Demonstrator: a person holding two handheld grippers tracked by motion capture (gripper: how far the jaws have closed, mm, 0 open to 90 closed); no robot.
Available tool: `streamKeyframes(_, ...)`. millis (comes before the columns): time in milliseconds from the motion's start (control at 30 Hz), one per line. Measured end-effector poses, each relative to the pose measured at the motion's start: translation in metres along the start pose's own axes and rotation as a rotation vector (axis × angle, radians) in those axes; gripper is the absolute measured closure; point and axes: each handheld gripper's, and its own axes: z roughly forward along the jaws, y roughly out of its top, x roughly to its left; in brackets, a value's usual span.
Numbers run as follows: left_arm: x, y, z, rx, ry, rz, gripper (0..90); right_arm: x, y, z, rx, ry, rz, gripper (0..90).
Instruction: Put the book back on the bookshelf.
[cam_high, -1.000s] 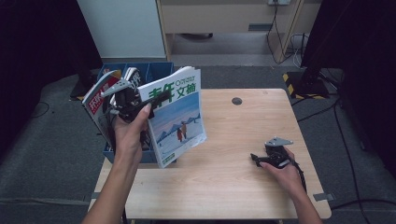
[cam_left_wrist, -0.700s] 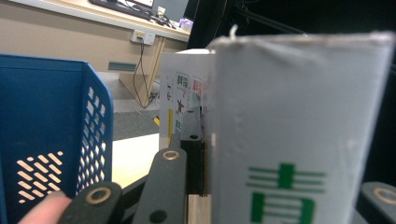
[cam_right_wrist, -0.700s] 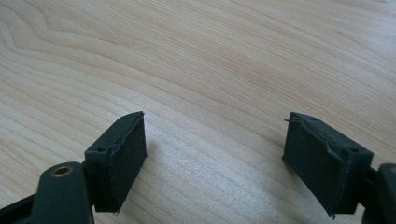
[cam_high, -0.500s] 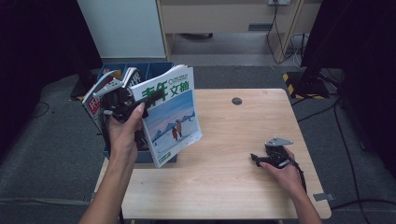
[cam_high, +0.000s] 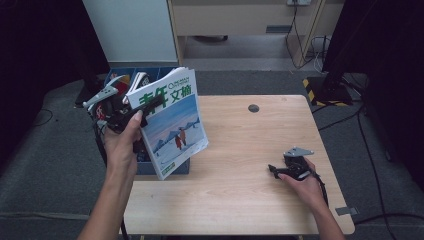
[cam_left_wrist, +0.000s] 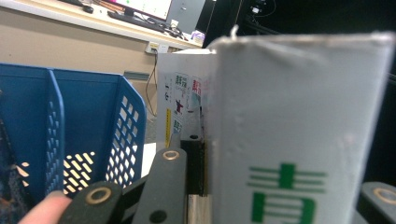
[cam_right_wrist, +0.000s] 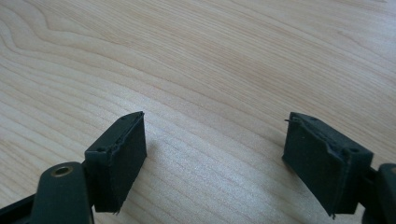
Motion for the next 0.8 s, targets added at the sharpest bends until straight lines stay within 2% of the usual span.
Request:
streamKeyframes(367,0.006,0.006,-0.012,-0.004,0.022,0.000,73.3,0.000,0.000,0.000,0.001,0.000,-0.001,21.3)
streamKeyframes(800,0.024,0.007,-0.015,0.010,0.074,0.002,73.3,0.000,0.000,0.000,0.000,0.000,0.001,21.3)
